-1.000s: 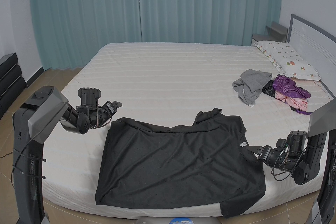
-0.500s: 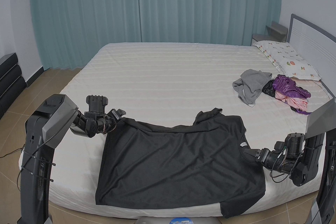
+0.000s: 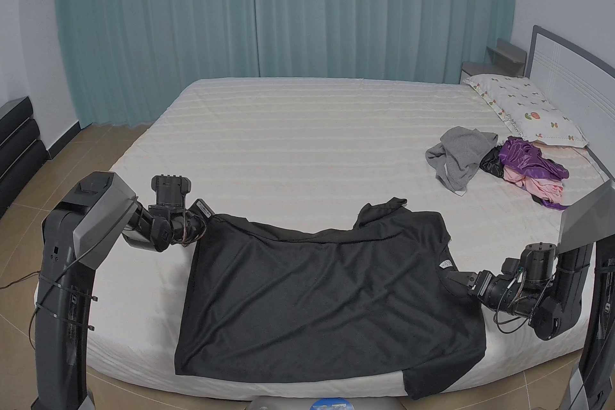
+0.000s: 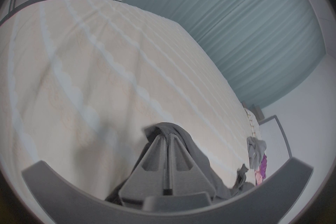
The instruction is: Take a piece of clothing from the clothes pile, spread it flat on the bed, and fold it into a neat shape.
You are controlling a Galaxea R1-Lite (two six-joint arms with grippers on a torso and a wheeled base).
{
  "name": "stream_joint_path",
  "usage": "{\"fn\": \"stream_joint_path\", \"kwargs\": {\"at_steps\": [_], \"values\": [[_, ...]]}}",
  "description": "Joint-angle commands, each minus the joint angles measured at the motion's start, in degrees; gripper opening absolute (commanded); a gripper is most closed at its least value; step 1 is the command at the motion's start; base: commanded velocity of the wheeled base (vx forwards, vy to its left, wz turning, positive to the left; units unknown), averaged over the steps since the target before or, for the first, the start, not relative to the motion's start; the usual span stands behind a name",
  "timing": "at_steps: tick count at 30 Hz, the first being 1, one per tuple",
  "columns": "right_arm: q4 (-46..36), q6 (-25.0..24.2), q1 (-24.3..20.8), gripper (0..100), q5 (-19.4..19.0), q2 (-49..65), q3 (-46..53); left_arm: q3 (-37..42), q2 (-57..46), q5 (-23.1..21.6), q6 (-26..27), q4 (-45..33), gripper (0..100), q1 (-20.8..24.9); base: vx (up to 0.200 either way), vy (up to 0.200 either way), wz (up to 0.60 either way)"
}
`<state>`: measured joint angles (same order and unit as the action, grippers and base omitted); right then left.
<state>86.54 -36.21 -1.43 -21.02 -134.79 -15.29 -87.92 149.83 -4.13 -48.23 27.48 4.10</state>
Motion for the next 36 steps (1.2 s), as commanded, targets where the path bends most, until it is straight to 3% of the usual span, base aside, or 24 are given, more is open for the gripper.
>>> {"fn": "stream_joint_path", "kwargs": {"at_steps": [1,4,8,13,16,18,24,28,32,36], "values": [[0.1,0.0,-0.1,100,0.3,-0.1,-0.9,-0.7,-1.2,0.2,-0.6,0.4,0,-0.4,0.0,0.0,0.0],[0.4,-0.6,-0.2,100,1.2,-0.1,-3.4,-1.1,-2.8,1.7,-4.5,3.3,0,-0.3,0.0,0.0,0.0],[-0.4,-1.9,-0.6,100,1.6,-0.6,-5.9,-0.9,-3.2,1.7,-4.8,3.7,0,-0.2,0.0,0.0,0.0],[-2.9,-1.4,-1.8,100,5.0,-3.5,-16.4,-0.9,-3.4,1.6,-4.9,3.5,0,-0.4,0.0,0.0,0.0],[-8.1,-1.3,-2.5,100,5.9,-3.5,-21.8,-0.9,-3.1,1.7,-4.9,3.6,0,-0.4,0.0,0.0,0.0],[-18.0,-1.3,-2.8,100,6.3,-3.6,-31.0,-0.7,-3.4,1.6,-5.0,3.6,0,-1.0,0.0,0.0,0.0],[-33.5,-0.5,-2.8,100,8.8,-7.6,-47.4,-0.4,-3.1,1.4,-6.2,3.5,0,-1.1,0.0,0.0,0.0],[-39.3,2.0,-2.4,100,11.1,-10.1,-54.9,-0.3,-3.1,1.2,-6.2,3.3,0,-1.5,0.0,0.0,0.0],[-44.4,5.8,-2.0,100,11.1,-12.1,-60.4,-0.2,-3.2,1.1,-6.3,3.2,0,-1.9,0.0,0.0,0.0],[-48.6,6.2,-2.4,100,11.0,-14.8,-66.3,0.1,-3.1,1.1,-6.3,3.2,0,-2.0,0.0,0.0,0.0]]}}
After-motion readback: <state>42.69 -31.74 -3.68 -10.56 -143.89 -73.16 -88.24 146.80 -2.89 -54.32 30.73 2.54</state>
